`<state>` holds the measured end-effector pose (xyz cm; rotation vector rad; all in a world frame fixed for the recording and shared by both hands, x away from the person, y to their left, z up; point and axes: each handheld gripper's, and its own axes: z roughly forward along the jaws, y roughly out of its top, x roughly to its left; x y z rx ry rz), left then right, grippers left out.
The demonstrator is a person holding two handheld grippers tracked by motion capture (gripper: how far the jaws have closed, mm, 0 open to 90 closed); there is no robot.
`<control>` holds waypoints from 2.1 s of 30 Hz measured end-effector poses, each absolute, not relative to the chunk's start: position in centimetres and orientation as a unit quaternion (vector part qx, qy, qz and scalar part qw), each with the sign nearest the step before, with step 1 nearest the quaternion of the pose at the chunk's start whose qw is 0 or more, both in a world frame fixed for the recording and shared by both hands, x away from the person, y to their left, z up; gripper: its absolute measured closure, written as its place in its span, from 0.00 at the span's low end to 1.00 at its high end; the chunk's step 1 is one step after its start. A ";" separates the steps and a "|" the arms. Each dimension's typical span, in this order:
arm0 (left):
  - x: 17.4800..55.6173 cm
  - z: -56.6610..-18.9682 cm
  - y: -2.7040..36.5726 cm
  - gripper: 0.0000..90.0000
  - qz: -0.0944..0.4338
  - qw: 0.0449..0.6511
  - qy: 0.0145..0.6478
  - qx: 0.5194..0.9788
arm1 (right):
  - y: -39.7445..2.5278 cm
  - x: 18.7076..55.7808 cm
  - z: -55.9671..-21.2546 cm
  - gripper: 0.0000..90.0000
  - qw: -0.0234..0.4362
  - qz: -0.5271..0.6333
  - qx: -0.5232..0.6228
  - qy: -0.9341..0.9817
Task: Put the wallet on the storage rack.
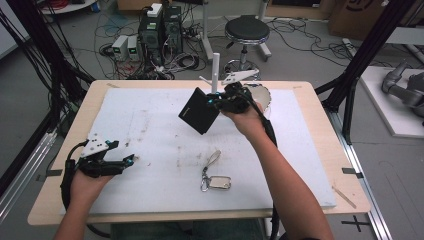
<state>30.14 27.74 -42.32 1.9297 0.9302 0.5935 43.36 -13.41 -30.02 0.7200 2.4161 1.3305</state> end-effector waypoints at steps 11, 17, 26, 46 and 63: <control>30.9 -42.4 26.9 0.26 0.237 0.442 0.368 0.783 | -20.2 43.4 -28.5 0.93 0.186 0.462 0.306 0.811; 30.8 -42.4 27.0 0.26 0.238 0.440 0.369 0.783 | -22.7 44.0 -28.2 0.93 0.201 0.455 0.335 0.800; 30.8 -42.4 27.2 0.26 0.238 0.440 0.372 0.782 | -24.7 44.8 -27.9 0.93 0.220 0.447 0.362 0.788; 30.6 -42.6 27.5 0.26 0.244 0.435 0.383 0.778 | -26.7 48.5 -28.7 0.93 0.272 0.403 0.404 0.775; 30.5 -42.7 27.0 0.26 0.242 0.431 0.381 0.781 | -26.9 49.8 -30.8 0.93 0.301 0.359 0.403 0.786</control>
